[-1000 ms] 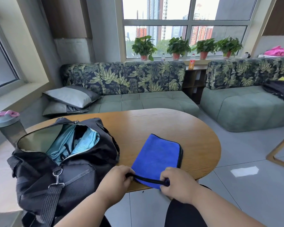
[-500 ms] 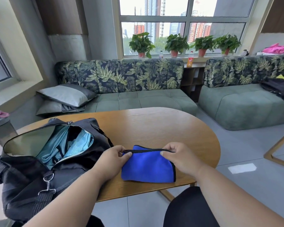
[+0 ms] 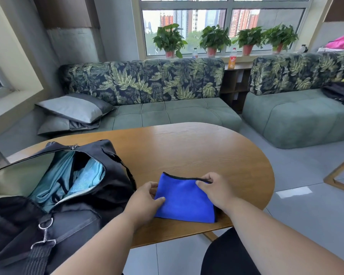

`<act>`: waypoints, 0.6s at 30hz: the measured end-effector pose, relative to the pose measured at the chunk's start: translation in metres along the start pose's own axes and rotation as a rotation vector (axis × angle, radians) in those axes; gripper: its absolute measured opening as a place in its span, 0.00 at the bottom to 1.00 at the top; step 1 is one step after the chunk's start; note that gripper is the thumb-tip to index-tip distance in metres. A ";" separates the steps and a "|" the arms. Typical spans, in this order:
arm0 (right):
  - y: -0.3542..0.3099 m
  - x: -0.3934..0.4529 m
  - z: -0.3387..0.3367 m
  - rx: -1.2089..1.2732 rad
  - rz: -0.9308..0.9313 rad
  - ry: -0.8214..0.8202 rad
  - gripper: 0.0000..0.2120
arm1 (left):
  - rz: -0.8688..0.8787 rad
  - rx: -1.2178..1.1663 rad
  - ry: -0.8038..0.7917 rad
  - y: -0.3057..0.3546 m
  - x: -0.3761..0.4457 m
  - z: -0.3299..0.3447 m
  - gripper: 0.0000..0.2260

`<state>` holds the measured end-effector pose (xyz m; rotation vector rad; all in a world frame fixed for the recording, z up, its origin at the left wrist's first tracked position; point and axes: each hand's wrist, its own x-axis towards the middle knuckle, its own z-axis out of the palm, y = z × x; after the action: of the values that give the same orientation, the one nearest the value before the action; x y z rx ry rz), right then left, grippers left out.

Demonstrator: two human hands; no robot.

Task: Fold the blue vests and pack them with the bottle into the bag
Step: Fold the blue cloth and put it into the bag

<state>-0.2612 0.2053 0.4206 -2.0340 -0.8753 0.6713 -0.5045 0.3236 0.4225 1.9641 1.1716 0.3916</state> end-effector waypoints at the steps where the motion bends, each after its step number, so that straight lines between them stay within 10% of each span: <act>1: 0.001 -0.001 0.000 -0.008 -0.004 0.003 0.12 | 0.004 0.034 0.006 -0.001 -0.001 0.001 0.21; 11: -0.007 -0.030 0.002 -0.294 0.161 0.024 0.17 | 0.043 0.075 0.082 -0.002 -0.011 0.006 0.24; 18: -0.023 -0.045 -0.016 0.226 0.151 0.047 0.16 | -0.016 -0.168 0.065 -0.002 -0.026 0.003 0.29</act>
<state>-0.2851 0.1730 0.4547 -1.9158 -0.5942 0.7652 -0.5173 0.3002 0.4225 1.8078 1.1561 0.5317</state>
